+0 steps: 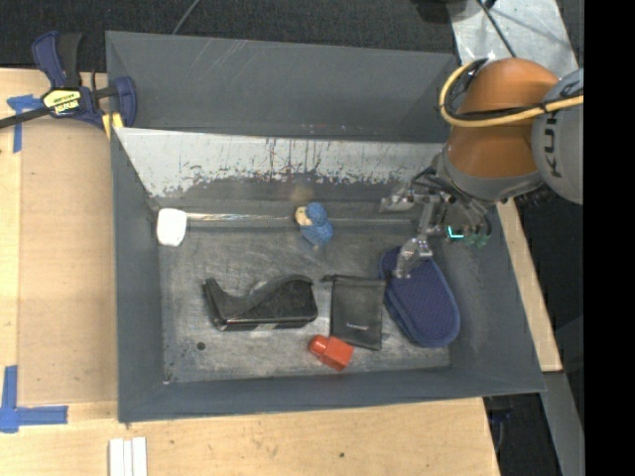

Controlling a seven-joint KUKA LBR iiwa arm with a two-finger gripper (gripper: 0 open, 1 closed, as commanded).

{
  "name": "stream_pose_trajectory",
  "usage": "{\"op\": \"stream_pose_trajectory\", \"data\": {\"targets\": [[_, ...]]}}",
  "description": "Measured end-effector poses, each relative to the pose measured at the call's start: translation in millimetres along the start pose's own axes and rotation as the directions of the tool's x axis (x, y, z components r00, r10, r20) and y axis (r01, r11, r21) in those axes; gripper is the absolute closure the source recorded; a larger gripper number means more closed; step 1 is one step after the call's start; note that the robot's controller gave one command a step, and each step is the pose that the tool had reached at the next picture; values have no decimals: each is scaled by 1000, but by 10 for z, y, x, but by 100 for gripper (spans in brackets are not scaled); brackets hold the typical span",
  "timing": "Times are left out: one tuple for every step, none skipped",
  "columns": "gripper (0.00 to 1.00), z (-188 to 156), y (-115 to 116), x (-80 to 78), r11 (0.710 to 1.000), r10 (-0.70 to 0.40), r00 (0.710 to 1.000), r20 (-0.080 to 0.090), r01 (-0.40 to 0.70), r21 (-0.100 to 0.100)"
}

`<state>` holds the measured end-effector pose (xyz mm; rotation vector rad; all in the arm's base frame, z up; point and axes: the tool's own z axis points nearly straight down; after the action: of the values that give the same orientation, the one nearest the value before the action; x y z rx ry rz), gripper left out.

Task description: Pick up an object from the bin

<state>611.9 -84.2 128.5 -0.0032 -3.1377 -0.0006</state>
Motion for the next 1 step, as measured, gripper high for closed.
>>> {"op": "stream_pose_trajectory", "data": {"targets": [[0,502,-82,139,987,-163,986,21,163,1]]}}
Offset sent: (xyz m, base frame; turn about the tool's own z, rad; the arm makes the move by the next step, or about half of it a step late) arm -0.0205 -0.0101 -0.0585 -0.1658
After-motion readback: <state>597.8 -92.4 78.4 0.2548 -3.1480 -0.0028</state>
